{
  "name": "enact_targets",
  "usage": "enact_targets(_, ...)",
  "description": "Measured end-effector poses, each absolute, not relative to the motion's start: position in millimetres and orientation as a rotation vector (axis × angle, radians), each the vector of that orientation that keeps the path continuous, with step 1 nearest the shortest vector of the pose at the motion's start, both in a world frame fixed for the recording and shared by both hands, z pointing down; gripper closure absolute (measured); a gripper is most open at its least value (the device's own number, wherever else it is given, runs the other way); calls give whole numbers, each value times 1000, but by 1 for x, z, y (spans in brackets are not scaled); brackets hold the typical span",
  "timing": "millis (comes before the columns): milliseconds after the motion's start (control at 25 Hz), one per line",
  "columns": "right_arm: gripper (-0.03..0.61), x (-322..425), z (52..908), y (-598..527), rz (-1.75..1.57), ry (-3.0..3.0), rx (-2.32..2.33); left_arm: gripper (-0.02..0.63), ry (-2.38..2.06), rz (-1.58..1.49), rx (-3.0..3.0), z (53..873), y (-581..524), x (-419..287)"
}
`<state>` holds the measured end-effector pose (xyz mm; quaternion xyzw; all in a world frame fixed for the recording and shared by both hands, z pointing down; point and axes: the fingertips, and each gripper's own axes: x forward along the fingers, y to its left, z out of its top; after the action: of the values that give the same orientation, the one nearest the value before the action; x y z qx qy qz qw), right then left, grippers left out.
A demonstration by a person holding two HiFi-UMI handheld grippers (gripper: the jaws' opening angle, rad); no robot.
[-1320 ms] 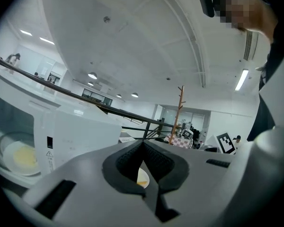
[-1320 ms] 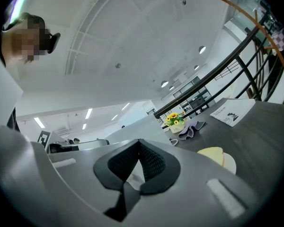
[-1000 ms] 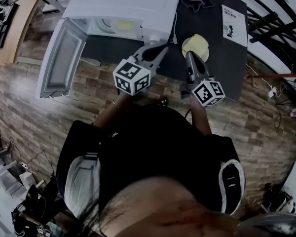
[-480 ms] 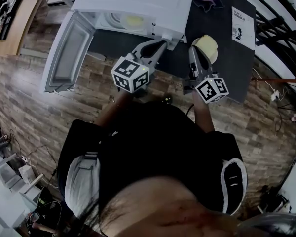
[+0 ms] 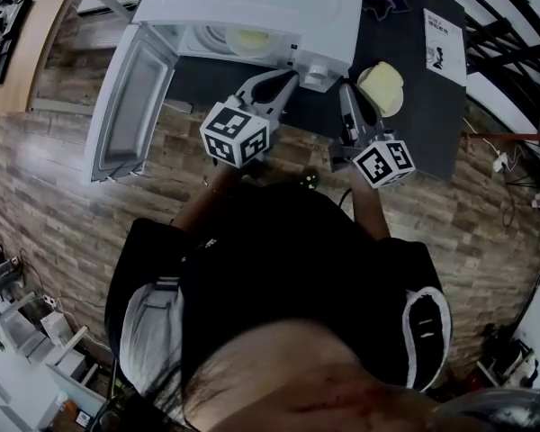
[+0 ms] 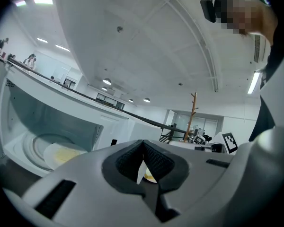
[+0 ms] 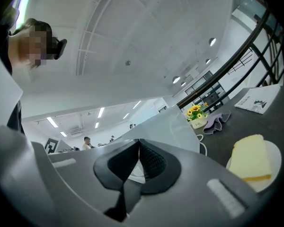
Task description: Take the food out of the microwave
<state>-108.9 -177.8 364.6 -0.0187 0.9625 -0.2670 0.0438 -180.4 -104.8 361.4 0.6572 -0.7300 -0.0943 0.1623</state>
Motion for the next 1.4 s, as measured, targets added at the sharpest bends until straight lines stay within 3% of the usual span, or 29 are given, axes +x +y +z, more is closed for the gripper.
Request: enact_targets(1400,583,-185,365,-110,-817,2856,-258,607,-1914,-246,2013,374,-52,-274)
